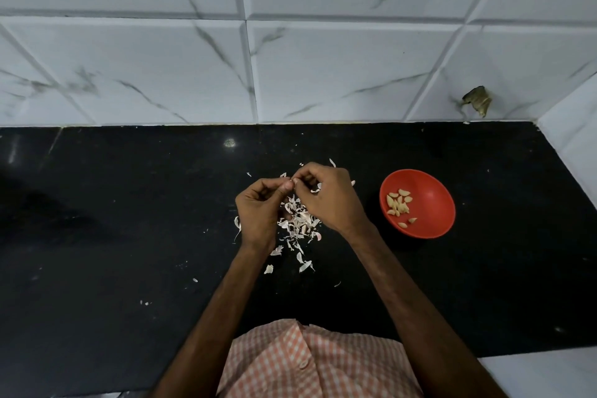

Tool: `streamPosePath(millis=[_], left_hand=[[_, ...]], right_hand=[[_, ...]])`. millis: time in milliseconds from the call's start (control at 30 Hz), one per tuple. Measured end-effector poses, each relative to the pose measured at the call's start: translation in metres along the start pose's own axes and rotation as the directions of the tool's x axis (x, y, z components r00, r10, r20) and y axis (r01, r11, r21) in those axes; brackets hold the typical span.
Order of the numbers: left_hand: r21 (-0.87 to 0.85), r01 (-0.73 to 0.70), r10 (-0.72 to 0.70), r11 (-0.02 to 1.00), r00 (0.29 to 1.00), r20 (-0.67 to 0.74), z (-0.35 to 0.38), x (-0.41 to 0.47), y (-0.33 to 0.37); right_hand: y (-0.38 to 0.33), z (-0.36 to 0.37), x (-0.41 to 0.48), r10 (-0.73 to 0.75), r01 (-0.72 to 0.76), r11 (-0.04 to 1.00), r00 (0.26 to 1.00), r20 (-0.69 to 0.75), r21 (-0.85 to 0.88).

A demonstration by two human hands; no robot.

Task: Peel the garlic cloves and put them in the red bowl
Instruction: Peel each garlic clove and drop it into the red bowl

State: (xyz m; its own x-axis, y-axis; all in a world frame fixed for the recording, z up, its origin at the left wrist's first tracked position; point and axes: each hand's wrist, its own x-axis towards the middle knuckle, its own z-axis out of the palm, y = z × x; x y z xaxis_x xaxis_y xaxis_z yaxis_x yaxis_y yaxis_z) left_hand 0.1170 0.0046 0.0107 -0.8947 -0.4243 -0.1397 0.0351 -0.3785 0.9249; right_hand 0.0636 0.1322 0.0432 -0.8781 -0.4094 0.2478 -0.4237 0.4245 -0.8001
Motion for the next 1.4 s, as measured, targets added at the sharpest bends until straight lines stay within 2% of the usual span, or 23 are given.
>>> streamPosePath(millis=[233,433,667,867,1000,1200,1400], left_hand=[[-0.057,0.012,-0.013,0.998,0.999,-0.030,0.002,-0.001,0.000],[-0.045,0.035,-0.037,0.998,0.999,-0.034,0.001,0.001,-0.003],[-0.009,0.009,-0.009,1.000,1.000,-0.027,0.002,0.000,-0.003],[0.033,0.039,-0.036,0.999,0.995,-0.090,0.004,0.004,0.001],[0.085,0.043,-0.040,0.995,0.998,-0.039,0.004,0.004,0.002],[0.194,-0.016,0.014,0.981,1.000,0.009,0.004,0.003,0.002],[0.221,0.026,-0.022,0.975,1.000,-0.021,0.006,0.003,0.003]], right_hand=[[0.005,0.005,-0.003,0.096,-0.094,0.978,0.995,0.000,0.186],[0.009,0.005,-0.002,0.111,-0.114,0.974,0.994,0.024,0.194],[0.011,0.011,-0.005,0.139,-0.130,0.966,0.990,-0.023,0.222],[0.014,0.009,-0.006,0.118,-0.120,0.967,0.993,0.026,0.223],[0.016,0.010,-0.009,0.174,-0.160,0.947,0.984,-0.029,0.278],[0.021,0.014,-0.010,0.177,-0.154,0.961,0.980,-0.085,0.231],[0.021,0.014,-0.010,0.131,-0.114,0.982,0.985,-0.112,0.148]])
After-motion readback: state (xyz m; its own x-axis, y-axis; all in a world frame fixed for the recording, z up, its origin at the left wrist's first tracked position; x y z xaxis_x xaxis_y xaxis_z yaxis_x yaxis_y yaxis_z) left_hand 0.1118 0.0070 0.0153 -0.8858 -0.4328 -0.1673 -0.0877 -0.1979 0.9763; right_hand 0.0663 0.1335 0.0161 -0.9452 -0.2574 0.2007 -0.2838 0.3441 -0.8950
